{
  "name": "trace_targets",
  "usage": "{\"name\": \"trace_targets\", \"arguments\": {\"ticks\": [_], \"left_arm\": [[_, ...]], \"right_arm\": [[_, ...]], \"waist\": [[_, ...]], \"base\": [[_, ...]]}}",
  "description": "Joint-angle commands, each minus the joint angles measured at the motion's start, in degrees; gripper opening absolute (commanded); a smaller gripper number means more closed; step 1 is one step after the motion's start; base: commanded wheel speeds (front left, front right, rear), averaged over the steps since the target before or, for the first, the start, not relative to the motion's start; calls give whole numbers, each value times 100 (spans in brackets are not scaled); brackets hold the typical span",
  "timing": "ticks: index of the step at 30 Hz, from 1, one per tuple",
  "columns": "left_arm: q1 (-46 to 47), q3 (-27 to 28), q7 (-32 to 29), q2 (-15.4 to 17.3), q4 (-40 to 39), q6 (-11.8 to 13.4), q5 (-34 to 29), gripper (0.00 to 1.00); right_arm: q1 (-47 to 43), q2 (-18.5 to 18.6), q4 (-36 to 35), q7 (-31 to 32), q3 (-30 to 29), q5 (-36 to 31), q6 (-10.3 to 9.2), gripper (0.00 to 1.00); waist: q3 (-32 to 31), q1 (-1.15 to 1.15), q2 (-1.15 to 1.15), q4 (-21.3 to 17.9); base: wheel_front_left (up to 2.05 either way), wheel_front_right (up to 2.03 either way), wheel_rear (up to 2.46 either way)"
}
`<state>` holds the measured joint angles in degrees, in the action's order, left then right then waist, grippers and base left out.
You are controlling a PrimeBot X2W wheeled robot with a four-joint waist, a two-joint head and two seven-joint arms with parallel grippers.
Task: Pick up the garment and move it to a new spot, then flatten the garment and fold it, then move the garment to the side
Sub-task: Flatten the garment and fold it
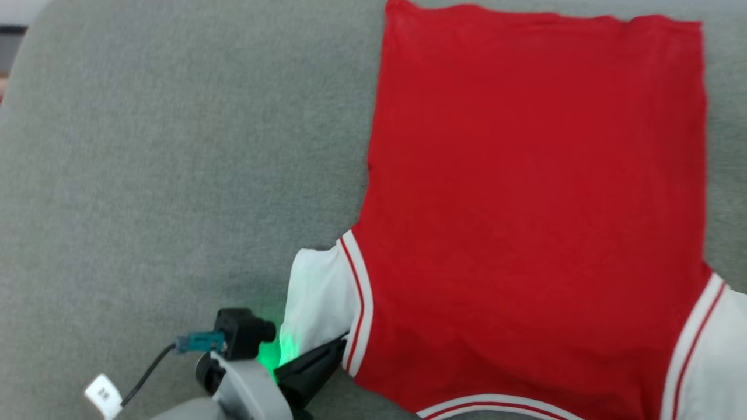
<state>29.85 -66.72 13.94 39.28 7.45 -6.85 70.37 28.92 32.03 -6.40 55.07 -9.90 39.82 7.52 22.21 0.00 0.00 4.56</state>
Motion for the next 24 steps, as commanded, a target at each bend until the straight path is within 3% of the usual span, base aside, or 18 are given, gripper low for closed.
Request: {"name": "trace_targets", "arguments": {"ticks": [1,10,16,22,23,24], "left_arm": [[137,-46,-78,-152,47,-20,-58,0],[694,-147,-149,-323,180,-39,-156,0],[1009,-274,-126,-380,160,-9,-147,0],[1249,-347,-69,-337,266,26,-50,0],[1280,-361,-56,-329,294,28,-24,0],[1305,-369,-52,-318,314,30,-13,0]], "right_arm": [[441,-110,349,161,42,-204,-5,100],[2924,-140,2540,990,202,-1845,-6,100],[3574,-120,3344,958,183,-2580,-6,100],[3759,-209,3863,859,316,-2774,-5,100],[3765,-243,3924,845,343,-2756,-5,85],[3767,-268,3969,830,383,-2736,-4,23]], "waist": [[386,0,0,344],[1113,0,0,864],[1502,0,0,1013],[1705,0,0,1030],[1713,0,0,1020],[1714,0,0,1010]], "base": [[0,0,0],[0,0,0],[0,0,0],[0,0,0],[0,0,0],[0,0,0]]}}
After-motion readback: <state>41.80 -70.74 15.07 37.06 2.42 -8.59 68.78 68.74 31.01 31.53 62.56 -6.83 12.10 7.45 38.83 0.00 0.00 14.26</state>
